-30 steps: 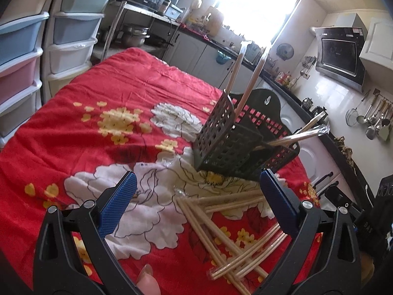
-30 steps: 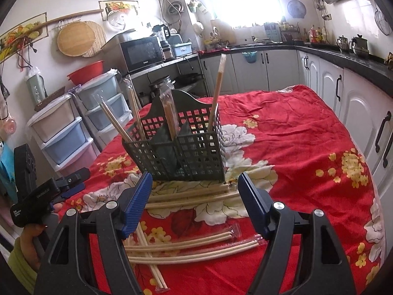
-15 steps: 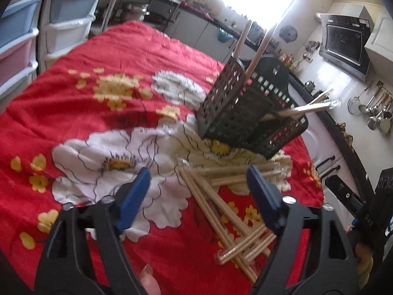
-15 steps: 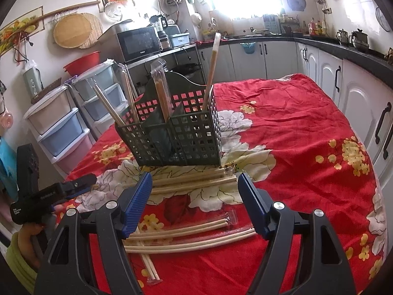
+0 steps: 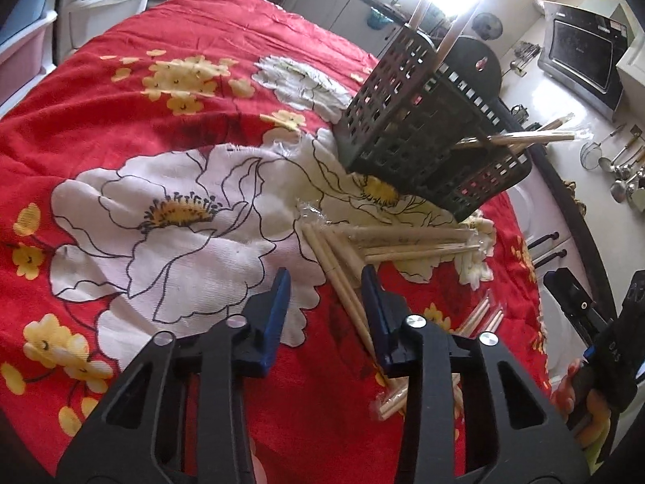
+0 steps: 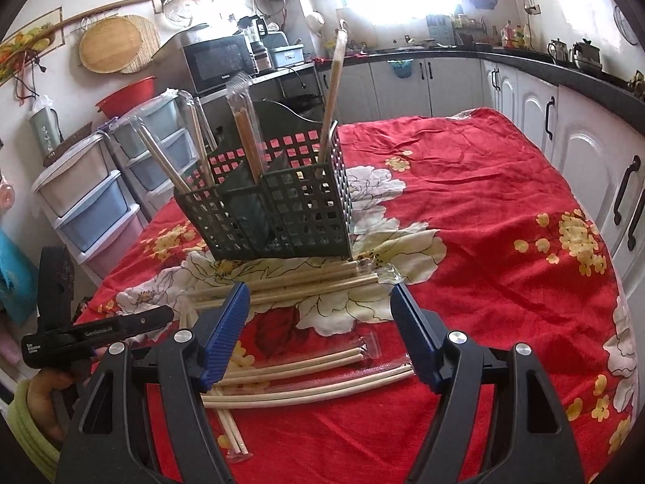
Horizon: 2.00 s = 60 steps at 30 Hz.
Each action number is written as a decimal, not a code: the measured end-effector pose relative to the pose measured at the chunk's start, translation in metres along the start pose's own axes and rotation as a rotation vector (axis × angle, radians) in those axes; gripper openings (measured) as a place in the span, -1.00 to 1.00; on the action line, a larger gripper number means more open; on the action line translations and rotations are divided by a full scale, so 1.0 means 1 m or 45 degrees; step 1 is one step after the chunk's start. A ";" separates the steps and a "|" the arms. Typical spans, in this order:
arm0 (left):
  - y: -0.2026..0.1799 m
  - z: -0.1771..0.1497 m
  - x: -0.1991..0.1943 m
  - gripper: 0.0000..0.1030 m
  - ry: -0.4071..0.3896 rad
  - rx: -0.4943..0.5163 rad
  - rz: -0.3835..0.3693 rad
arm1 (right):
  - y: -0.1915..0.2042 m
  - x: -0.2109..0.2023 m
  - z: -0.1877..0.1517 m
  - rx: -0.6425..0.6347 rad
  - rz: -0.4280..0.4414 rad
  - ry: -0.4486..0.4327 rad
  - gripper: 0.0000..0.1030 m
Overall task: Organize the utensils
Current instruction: 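Move the right gripper back from the caddy to the chopsticks pile, then close the right gripper on one wooden chopstick in the pile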
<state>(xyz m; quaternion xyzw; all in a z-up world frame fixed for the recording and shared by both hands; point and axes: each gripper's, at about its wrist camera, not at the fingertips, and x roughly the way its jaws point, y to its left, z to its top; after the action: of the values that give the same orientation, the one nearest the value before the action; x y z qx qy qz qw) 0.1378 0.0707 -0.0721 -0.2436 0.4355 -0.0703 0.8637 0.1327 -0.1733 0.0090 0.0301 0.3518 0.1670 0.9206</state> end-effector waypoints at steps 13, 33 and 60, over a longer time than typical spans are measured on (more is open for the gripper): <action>-0.003 0.011 0.018 -0.56 0.046 0.016 0.029 | -0.008 0.032 -0.017 -0.027 -0.030 0.171 0.35; 0.001 0.023 0.027 -0.62 0.046 0.002 -0.004 | -0.025 0.063 -0.028 0.041 0.006 0.304 -0.57; 0.036 0.022 0.005 -0.90 0.009 -0.191 -0.227 | -0.023 0.028 -0.011 0.111 0.066 0.112 -0.96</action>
<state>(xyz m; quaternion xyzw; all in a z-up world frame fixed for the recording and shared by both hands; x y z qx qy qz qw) 0.1543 0.1082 -0.0819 -0.3451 0.4193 -0.1148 0.8318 0.1512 -0.1867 -0.0212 0.0719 0.3978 0.1766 0.8974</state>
